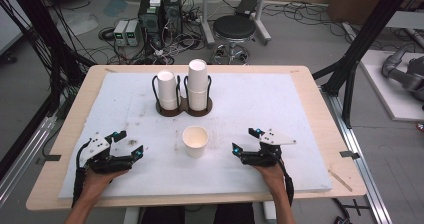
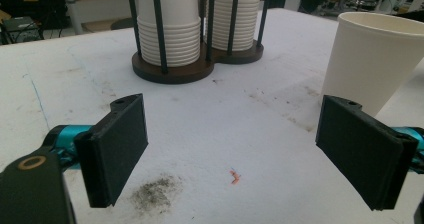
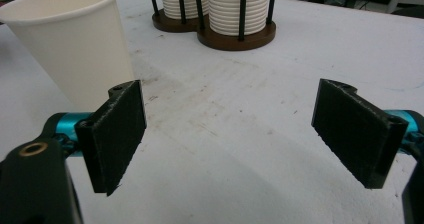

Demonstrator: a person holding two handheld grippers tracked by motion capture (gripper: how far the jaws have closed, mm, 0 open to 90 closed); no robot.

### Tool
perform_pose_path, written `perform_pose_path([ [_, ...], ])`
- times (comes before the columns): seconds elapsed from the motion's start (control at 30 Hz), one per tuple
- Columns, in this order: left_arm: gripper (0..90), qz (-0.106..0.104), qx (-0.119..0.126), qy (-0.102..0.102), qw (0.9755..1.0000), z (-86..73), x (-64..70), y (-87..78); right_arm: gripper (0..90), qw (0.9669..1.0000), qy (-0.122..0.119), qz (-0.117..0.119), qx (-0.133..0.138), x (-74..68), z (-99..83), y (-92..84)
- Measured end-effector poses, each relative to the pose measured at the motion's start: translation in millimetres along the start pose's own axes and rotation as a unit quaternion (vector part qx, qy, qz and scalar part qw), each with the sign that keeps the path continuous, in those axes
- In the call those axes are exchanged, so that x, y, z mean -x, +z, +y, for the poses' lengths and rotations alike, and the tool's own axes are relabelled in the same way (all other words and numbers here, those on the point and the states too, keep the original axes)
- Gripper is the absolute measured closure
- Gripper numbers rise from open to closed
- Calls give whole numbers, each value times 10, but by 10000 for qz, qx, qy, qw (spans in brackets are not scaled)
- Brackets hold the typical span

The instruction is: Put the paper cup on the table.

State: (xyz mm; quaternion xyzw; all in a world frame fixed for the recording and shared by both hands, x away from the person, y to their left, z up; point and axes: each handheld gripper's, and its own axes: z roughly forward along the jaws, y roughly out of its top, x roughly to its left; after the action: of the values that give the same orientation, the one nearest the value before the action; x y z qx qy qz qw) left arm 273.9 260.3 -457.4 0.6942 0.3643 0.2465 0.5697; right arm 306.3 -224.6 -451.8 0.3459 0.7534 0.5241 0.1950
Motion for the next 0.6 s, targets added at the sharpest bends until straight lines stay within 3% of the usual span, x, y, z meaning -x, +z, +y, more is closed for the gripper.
perform_pose_path([
  [0.6, 131, 25, 4, 71, 10000, -1, 9, -5, 147, 10000, -23, -54, 32, -3, -3, -2],
])
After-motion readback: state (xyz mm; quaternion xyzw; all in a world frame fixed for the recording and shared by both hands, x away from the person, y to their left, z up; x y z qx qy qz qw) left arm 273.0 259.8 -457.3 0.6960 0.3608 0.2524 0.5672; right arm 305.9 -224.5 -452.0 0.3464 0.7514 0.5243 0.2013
